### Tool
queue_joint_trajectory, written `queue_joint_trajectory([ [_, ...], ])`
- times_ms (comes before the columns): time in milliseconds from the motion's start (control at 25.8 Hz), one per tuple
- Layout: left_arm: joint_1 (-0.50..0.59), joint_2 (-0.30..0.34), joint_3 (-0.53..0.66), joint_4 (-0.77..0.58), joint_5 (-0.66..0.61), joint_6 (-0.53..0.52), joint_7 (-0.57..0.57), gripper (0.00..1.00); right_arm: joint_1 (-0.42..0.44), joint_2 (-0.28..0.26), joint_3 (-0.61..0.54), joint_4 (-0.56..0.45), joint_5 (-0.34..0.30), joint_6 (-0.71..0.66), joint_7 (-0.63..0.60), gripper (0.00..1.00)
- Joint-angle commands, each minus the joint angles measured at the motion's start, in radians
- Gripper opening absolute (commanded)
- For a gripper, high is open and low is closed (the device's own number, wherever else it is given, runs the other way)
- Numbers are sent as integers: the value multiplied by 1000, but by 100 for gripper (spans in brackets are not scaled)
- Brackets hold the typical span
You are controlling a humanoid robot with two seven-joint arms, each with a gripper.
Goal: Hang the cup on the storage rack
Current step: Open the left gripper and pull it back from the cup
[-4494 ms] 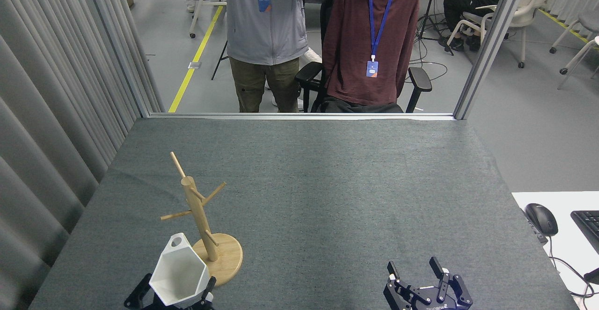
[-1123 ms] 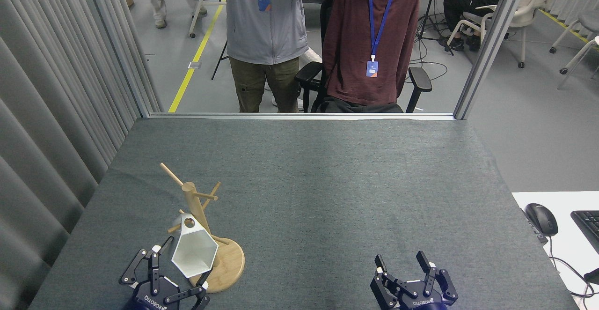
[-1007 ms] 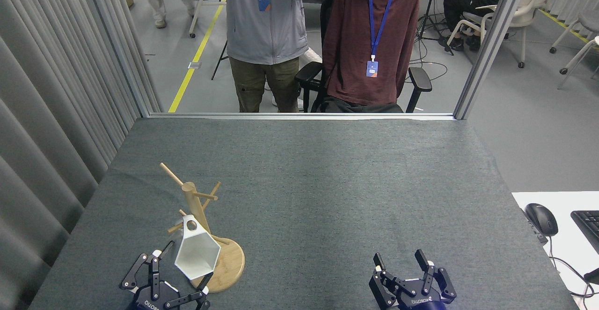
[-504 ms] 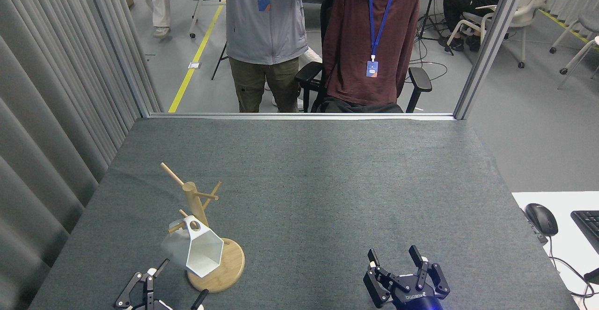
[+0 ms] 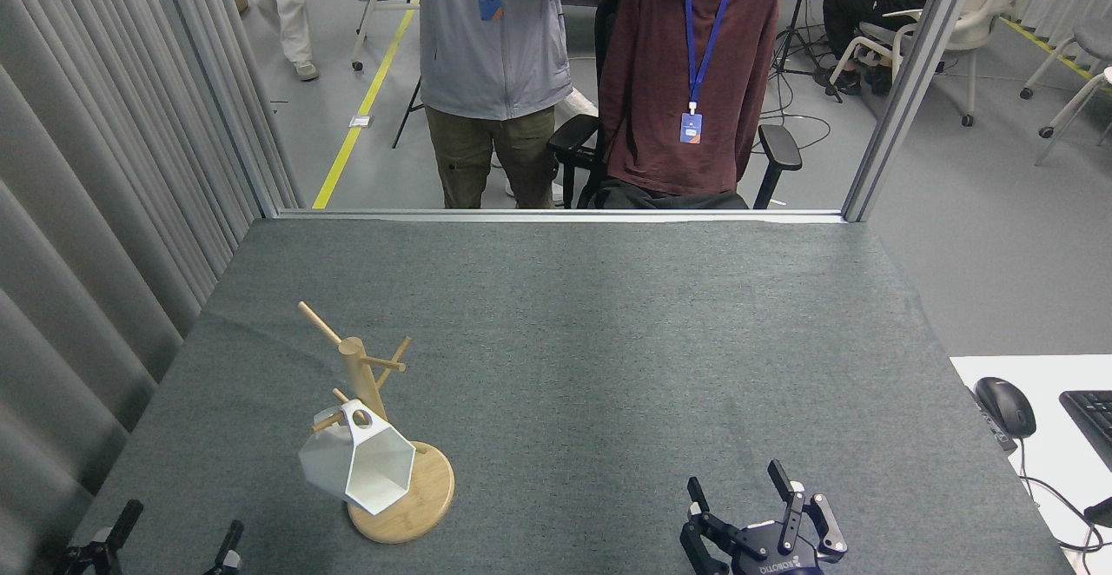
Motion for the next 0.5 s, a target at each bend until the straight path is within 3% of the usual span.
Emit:
queue_joint_trajectory([
  [0,5,-1,32,1,154,-38,-128,99,62,-1,-47,-49,26,-11,-99,99],
  [232,8,1,-17,11,202,-52,-215,99,225,26,-183,-106,25,-24,-165,99],
  [465,12,2,-65,29,205,-51,-244,99,269,12,-241,-112,11,-41,-181,99],
])
